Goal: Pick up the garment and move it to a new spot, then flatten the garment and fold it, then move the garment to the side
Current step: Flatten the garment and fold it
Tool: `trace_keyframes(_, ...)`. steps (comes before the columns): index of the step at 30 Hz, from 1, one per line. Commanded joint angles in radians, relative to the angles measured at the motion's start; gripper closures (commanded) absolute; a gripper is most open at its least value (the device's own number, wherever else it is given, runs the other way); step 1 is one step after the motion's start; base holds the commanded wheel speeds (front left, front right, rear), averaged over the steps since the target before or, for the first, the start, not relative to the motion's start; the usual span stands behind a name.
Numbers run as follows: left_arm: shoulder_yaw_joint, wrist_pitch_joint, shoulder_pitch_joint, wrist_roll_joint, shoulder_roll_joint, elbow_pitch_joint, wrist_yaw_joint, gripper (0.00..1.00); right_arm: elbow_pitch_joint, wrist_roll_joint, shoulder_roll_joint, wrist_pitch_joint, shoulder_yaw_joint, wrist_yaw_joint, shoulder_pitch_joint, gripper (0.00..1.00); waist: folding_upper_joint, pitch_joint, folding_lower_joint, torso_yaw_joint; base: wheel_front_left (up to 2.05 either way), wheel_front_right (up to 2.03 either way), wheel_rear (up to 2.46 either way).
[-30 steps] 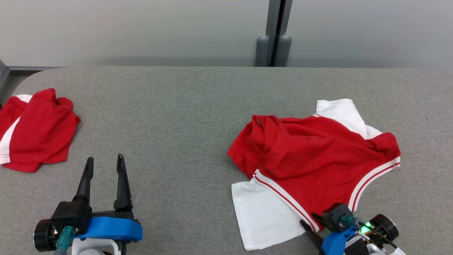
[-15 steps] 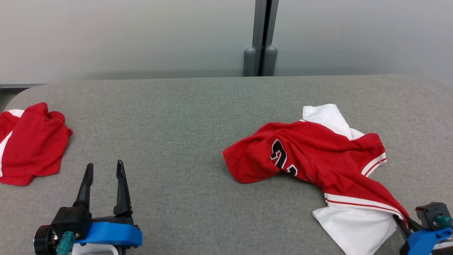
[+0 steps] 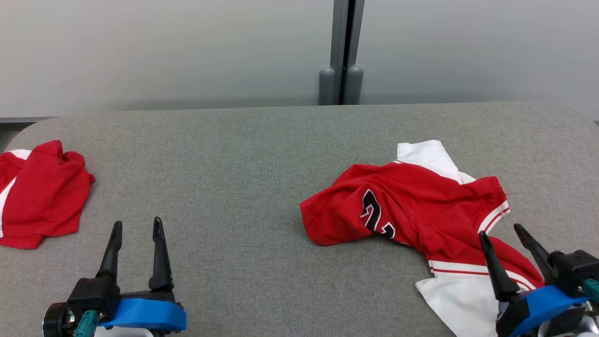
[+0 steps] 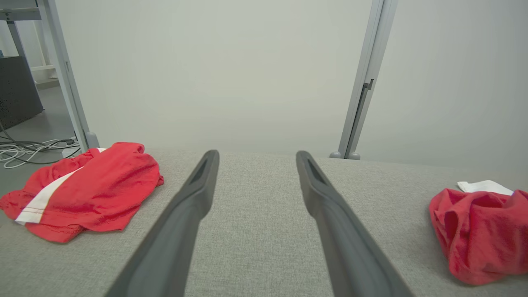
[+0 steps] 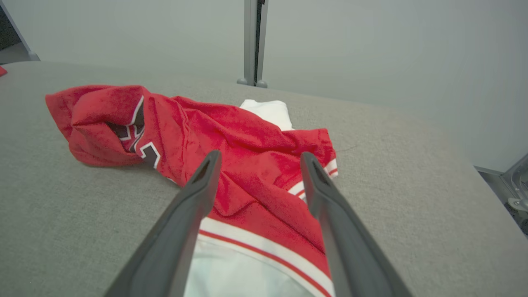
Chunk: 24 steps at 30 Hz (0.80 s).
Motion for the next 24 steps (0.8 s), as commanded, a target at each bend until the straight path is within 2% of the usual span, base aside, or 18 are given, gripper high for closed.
trace_keyframes(1,0.006,-0.005,-0.001,0.004,-0.001,0.001,-0.002,0.00,-0.010,-0.012,0.018,-0.020,-0.005,0.000,-0.021,0.00,-0.0002,-0.001,0.0000,0.001,0.00,0.00,0.00)
trace_keyframes(7,0.010,-0.005,-0.001,0.011,-0.001,0.006,-0.009,0.00,0.018,-0.031,0.152,-0.148,-0.018,0.000,-0.059,0.00,-0.0002,-0.005,0.0000,0.012,0.00,0.00,0.00)
trace_keyframes(11,0.014,-0.005,-0.007,0.015,-0.001,0.012,-0.014,0.00,0.065,-0.053,0.199,-0.202,-0.008,0.000,-0.073,0.00,-0.0002,-0.001,0.0000,0.022,0.00,0.00,0.00)
trace_keyframes(24,0.022,-0.005,-0.017,0.016,-0.001,0.018,-0.015,0.00,0.192,-0.083,0.230,-0.248,0.036,0.000,-0.114,0.00,-0.0002,0.014,0.0000,0.034,0.00,0.00,0.00)
